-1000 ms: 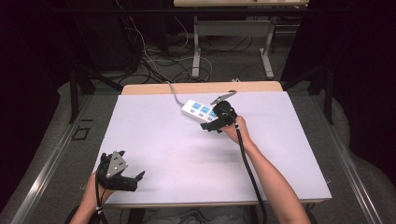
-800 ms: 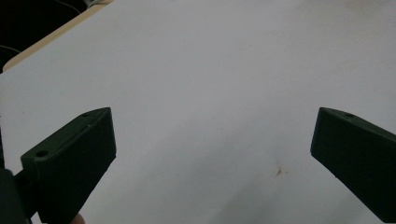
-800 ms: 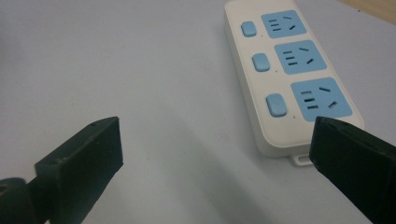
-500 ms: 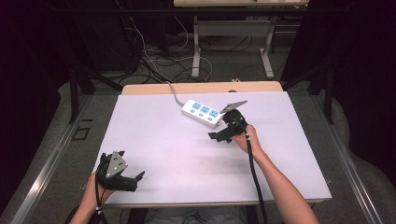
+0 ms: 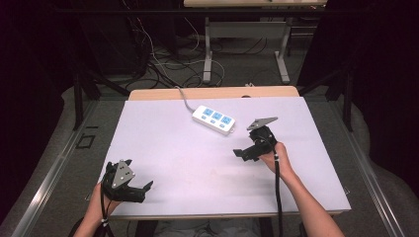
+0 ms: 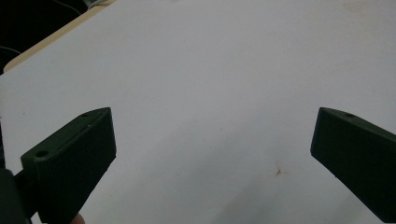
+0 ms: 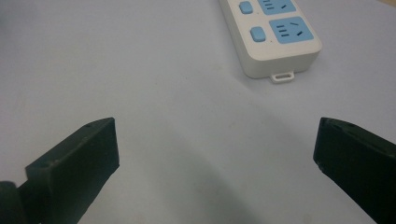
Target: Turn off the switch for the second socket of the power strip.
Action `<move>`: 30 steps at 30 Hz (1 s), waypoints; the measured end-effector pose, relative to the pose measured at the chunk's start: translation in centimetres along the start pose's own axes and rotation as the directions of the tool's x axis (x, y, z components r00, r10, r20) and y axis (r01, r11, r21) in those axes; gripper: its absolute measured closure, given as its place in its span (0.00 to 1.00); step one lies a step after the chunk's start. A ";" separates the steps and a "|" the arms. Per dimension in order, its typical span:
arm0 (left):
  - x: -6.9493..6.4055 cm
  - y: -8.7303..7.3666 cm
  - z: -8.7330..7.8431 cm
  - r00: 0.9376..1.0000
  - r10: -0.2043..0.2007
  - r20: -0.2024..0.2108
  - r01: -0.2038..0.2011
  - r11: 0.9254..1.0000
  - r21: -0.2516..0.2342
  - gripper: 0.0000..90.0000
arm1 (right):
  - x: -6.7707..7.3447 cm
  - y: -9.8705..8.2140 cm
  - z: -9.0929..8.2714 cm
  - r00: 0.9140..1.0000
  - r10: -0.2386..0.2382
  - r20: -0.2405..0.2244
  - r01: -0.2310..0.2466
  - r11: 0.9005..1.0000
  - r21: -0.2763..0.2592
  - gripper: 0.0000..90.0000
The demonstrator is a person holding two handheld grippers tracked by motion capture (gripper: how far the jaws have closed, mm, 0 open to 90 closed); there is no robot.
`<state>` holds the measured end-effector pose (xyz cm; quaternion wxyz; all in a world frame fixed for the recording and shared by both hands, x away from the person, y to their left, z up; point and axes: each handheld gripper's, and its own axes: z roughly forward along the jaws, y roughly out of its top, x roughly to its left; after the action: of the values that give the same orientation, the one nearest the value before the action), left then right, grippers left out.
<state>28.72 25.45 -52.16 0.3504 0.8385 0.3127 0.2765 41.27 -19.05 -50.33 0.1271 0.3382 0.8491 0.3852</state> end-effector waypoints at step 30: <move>0.1 0.1 0.2 1.000 0.008 0.000 -0.008 1.000 0.004 0.00 | 2.5 -8.3 -6.5 0.994 0.021 0.106 -0.018 0.999 -0.036 0.00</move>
<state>28.98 25.33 -52.18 0.3475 0.8404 0.3101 0.2773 32.34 -25.00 -52.04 0.1742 0.3642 0.8310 0.3827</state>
